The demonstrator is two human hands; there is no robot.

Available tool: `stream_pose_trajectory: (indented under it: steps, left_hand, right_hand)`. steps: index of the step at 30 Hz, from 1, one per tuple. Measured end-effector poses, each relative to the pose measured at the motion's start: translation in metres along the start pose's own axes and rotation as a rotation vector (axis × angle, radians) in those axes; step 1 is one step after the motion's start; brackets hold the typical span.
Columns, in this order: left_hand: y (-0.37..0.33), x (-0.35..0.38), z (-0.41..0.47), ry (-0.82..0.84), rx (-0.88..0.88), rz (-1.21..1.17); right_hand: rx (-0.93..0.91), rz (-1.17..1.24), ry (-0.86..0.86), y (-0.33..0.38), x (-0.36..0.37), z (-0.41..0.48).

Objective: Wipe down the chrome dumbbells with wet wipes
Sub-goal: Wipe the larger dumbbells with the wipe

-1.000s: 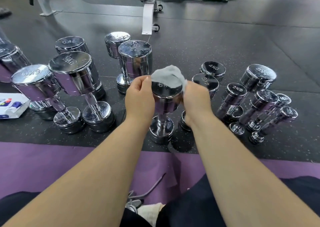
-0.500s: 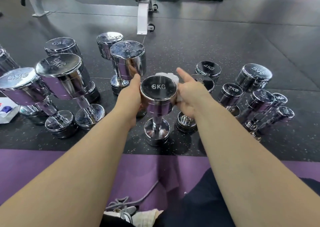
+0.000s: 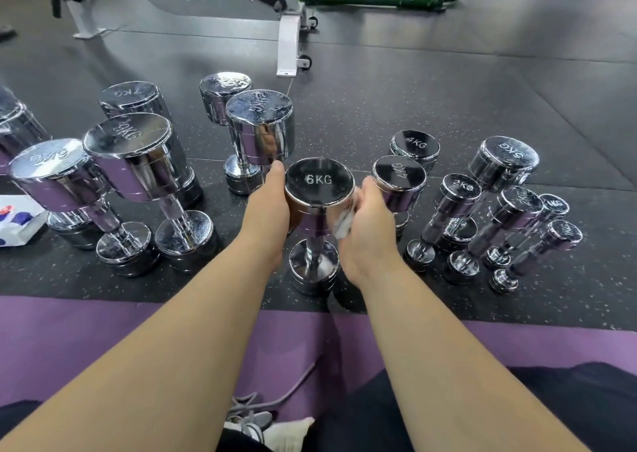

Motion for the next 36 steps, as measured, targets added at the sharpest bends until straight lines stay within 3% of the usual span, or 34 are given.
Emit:
stream_pose_trajectory:
  steps: [4,7,9,13,19,23,28,33,36]
  left_hand:
    - [0.000,-0.004,-0.001,-0.053,-0.001,-0.035]
    - [0.001,-0.002,-0.012,-0.031,-0.011,-0.056]
    - [0.014,0.001,-0.021,0.009,-0.052,-0.046]
    - [0.034,0.002,-0.037,0.109,-0.142,0.087]
    - [0.030,0.016,-0.064,0.289,-0.268,0.071]
    - [0.030,0.011,-0.065,0.214,-0.226,0.077]
    - [-0.001,-0.012,-0.053,-0.056,0.142,0.102]
    - [0.013,-0.022,-0.049,-0.137,0.072,0.049]
    - [0.000,-0.028,-0.045,-0.204,0.137,0.011]
  right_hand:
    - [-0.057,-0.053,-0.035,0.002,0.003,-0.011]
    - [0.001,-0.035,-0.080,-0.008,0.000,-0.018]
    - [-0.067,-0.056,-0.126,-0.006,-0.006,-0.017]
    - [-0.143,-0.273,-0.361,0.001,-0.039,-0.030]
    - [-0.185,-0.412,-0.296,0.023,-0.029,-0.032]
    - [-0.121,-0.406,-0.245,0.006,-0.023,-0.042]
    - [-0.194,-0.189,-0.173,0.023,-0.017,-0.044]
    - [-0.159,-0.135,-0.157,0.016,-0.016,-0.048]
    - [-0.180,-0.132,-0.147,0.021,-0.011,-0.045]
Point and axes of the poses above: each hand's wrist, its own z-axis towards the middle knuckle, its own x-axis out of the palm, y = z × x, the point moved 8 cm from there along z, towards the middle knuckle, and after that the axes turned 1 degree about -x, right-handed, at the moved point
